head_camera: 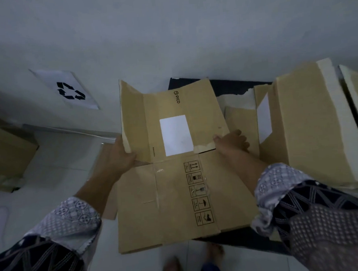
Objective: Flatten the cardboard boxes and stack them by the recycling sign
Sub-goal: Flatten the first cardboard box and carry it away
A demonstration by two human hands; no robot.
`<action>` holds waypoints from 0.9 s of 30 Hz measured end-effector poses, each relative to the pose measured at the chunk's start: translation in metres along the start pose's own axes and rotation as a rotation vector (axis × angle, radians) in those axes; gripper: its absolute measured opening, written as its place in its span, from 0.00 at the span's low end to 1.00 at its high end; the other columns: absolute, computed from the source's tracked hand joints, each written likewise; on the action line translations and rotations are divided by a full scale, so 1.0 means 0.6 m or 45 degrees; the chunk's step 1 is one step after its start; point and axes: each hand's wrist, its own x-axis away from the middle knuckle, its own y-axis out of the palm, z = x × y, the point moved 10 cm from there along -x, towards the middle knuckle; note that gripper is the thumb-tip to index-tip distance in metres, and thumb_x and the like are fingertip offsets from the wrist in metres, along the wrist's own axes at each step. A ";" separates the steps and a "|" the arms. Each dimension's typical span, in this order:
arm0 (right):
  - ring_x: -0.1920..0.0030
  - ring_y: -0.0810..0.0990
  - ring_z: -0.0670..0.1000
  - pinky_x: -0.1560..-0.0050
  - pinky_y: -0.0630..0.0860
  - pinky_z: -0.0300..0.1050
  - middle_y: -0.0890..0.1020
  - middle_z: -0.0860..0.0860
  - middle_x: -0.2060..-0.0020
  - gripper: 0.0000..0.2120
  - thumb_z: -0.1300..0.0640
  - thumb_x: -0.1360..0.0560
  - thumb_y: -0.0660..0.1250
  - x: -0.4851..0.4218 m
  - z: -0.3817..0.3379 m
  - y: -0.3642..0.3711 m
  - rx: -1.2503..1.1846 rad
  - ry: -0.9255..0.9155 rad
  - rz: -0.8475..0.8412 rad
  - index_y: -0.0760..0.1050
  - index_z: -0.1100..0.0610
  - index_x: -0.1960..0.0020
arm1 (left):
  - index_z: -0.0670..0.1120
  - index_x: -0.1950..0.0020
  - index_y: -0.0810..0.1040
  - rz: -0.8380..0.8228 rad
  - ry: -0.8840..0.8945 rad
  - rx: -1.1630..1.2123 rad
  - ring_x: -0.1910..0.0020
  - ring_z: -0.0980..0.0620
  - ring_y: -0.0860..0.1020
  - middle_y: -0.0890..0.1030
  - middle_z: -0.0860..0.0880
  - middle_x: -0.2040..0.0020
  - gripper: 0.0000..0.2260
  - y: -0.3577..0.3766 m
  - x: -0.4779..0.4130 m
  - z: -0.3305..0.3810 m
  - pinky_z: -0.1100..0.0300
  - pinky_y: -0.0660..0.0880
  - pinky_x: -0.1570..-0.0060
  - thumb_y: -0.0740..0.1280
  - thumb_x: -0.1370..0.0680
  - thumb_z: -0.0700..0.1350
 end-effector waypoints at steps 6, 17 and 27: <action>0.39 0.76 0.61 0.46 0.71 0.50 0.76 0.59 0.36 0.24 0.44 0.19 0.56 0.004 -0.016 -0.015 -0.117 -0.115 0.061 0.69 0.60 0.32 | 0.58 0.35 0.66 0.025 0.000 -0.163 0.48 0.44 0.79 0.78 0.49 0.44 0.34 -0.007 -0.055 -0.070 0.45 0.82 0.57 0.66 0.41 0.51; 0.45 0.79 0.58 0.57 0.65 0.44 0.80 0.57 0.44 0.19 0.45 0.18 0.58 0.107 0.011 -0.154 -0.307 -0.089 0.535 0.74 0.60 0.40 | 0.40 0.35 0.69 0.128 0.003 -0.211 0.39 0.38 0.75 0.77 0.39 0.39 0.21 0.011 -0.054 0.048 0.49 0.73 0.43 0.69 0.24 0.47; 0.40 0.77 0.64 0.49 0.71 0.50 0.78 0.63 0.40 0.19 0.49 0.18 0.59 0.099 0.072 -0.144 -0.331 0.038 0.475 0.71 0.63 0.36 | 0.40 0.30 0.67 0.051 -0.152 -0.068 0.36 0.39 0.74 0.75 0.39 0.35 0.25 0.059 -0.085 0.003 0.51 0.70 0.37 0.66 0.21 0.51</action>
